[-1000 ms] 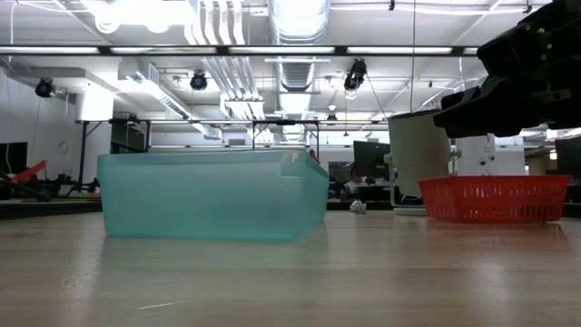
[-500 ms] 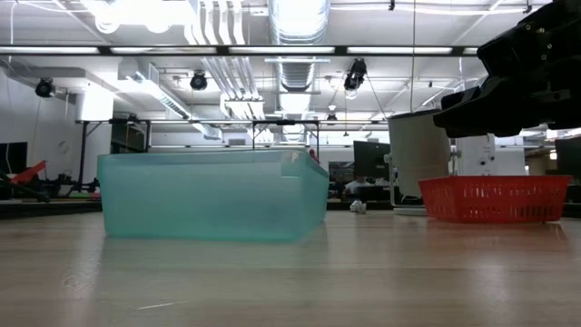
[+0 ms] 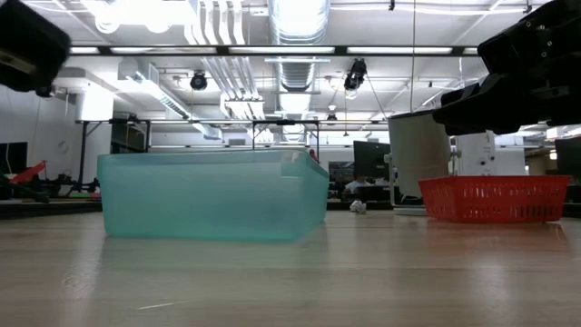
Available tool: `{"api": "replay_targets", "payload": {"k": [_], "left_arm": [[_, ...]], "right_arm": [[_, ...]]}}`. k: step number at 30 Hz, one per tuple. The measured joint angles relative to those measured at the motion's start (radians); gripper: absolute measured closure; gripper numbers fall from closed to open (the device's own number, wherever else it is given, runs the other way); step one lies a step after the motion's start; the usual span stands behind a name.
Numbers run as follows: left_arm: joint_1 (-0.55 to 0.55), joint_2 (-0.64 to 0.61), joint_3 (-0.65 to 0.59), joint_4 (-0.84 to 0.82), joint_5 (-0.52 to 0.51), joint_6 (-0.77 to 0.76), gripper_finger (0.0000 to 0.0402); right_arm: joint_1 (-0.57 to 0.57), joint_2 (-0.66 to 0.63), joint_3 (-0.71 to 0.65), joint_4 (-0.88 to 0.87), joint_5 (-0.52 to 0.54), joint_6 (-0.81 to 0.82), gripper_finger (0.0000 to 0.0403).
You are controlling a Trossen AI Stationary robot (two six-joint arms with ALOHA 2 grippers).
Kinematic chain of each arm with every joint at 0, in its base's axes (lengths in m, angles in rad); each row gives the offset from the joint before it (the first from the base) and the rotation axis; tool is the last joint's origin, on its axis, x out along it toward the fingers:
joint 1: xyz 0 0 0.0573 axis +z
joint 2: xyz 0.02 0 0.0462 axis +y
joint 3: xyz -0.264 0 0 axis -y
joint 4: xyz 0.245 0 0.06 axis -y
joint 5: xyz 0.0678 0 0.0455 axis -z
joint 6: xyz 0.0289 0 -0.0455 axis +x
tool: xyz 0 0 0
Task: Pick and place items into bin
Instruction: Put the bottom left white charger cable into the green bin
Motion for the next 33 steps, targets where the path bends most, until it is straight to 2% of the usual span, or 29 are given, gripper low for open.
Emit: {"api": "replay_targets", "payload": {"k": [11,19,24,29,33], "left_arm": [[0.099,-0.012,0.011,-0.069,0.014,0.108,0.0380],[0.167,-0.025,0.071,-0.146,0.021,0.212,0.0380],[0.228,-0.025,0.100,-0.145,0.011,0.379,0.0380],[0.293,-0.025,0.112,-0.076,-0.111,0.581,0.0380],[0.345,-0.025,0.113,-0.012,-0.129,0.727,0.0380]], "right_arm": [[0.000,0.000,0.000,0.001,0.000,-0.022,0.0394],[0.000,0.000,0.000,0.006,0.000,-0.032,0.0394],[0.000,0.000,0.000,0.006,-0.001,-0.046,0.0394],[0.000,0.000,0.000,0.006,-0.001,-0.046,0.0394],[0.000,0.000,0.000,0.006,-0.001,-0.046,0.0394]]}}
